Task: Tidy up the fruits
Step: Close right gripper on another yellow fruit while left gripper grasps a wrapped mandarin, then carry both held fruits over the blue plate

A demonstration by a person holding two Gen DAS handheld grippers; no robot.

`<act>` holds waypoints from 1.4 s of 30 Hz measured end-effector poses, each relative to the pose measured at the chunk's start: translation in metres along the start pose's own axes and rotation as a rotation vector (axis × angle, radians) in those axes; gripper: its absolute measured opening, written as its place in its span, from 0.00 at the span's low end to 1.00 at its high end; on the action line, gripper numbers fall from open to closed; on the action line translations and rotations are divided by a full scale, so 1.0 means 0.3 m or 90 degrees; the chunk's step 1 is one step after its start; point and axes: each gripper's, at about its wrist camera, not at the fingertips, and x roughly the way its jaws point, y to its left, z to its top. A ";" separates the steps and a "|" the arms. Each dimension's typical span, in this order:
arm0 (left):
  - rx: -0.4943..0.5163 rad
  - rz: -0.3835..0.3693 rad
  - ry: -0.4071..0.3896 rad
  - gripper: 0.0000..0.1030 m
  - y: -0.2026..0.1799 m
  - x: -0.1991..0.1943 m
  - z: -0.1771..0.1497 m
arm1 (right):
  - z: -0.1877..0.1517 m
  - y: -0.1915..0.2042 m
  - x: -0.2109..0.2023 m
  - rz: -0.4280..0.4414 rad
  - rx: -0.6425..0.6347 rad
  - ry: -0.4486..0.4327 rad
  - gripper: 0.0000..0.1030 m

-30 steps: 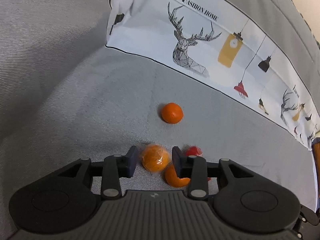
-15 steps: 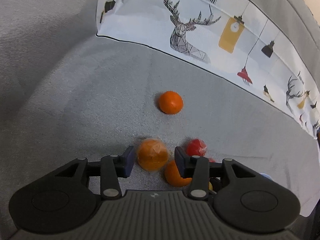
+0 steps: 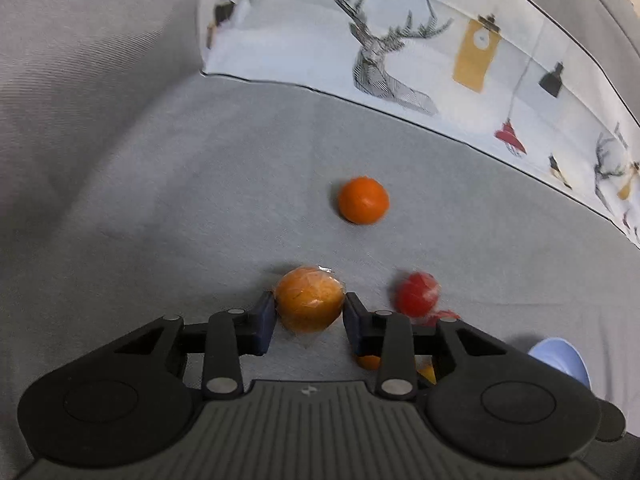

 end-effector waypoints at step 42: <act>0.013 -0.091 -0.183 0.39 -0.129 -0.360 -0.132 | -0.121 -0.317 -0.522 -0.105 0.100 -0.194 0.27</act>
